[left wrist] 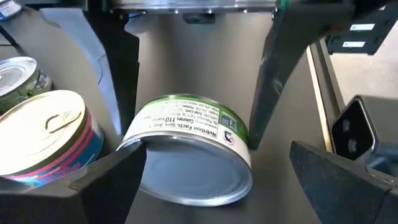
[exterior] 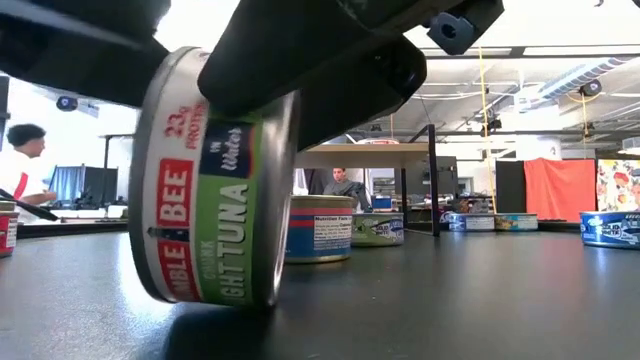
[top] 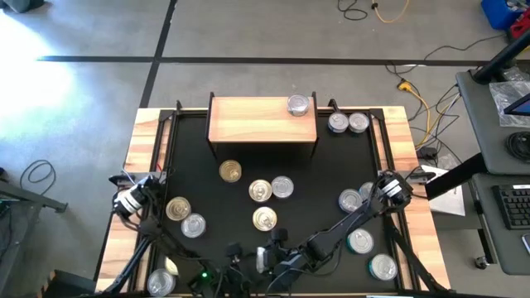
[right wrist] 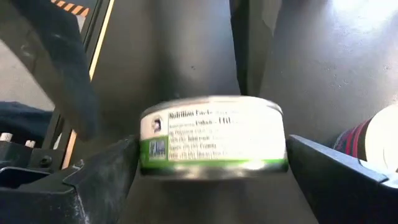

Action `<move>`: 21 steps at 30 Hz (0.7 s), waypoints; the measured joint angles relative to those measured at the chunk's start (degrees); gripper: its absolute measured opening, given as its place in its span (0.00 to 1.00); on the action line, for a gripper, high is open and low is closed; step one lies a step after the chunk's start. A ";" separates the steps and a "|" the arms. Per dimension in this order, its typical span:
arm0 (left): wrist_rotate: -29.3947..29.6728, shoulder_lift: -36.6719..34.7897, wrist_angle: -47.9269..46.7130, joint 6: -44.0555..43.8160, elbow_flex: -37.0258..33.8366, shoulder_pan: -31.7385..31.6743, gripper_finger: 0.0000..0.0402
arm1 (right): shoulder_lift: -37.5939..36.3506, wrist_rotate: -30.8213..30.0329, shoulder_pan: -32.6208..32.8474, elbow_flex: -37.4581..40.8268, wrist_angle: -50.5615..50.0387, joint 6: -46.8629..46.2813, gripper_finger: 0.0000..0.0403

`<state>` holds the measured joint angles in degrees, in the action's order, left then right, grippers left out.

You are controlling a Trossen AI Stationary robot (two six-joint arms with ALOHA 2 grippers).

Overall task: Stack canned seafood by type on shelf
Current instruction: Stack the light green tuna can on top of the light green tuna can on the shelf

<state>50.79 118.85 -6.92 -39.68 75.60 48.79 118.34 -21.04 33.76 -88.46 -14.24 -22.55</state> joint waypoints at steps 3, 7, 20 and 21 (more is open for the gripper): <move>-1.63 0.00 4.08 2.88 -0.22 -0.75 0.95 | -0.04 0.12 0.14 0.02 -0.11 -0.02 0.97; -4.97 0.00 9.44 7.08 -0.23 -1.96 0.95 | -0.04 0.21 0.16 0.02 -1.36 -0.01 0.97; -2.01 -3.11 -0.55 5.66 0.40 -0.43 0.95 | -0.97 -1.73 2.22 0.13 -5.98 -3.23 0.97; -1.82 -3.60 -3.58 3.89 0.52 0.02 0.95 | -1.63 -3.08 2.96 0.13 -6.79 -3.75 0.97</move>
<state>48.97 115.25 -10.51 -35.79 76.12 48.81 116.72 -24.12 36.72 -88.33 -21.03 -26.30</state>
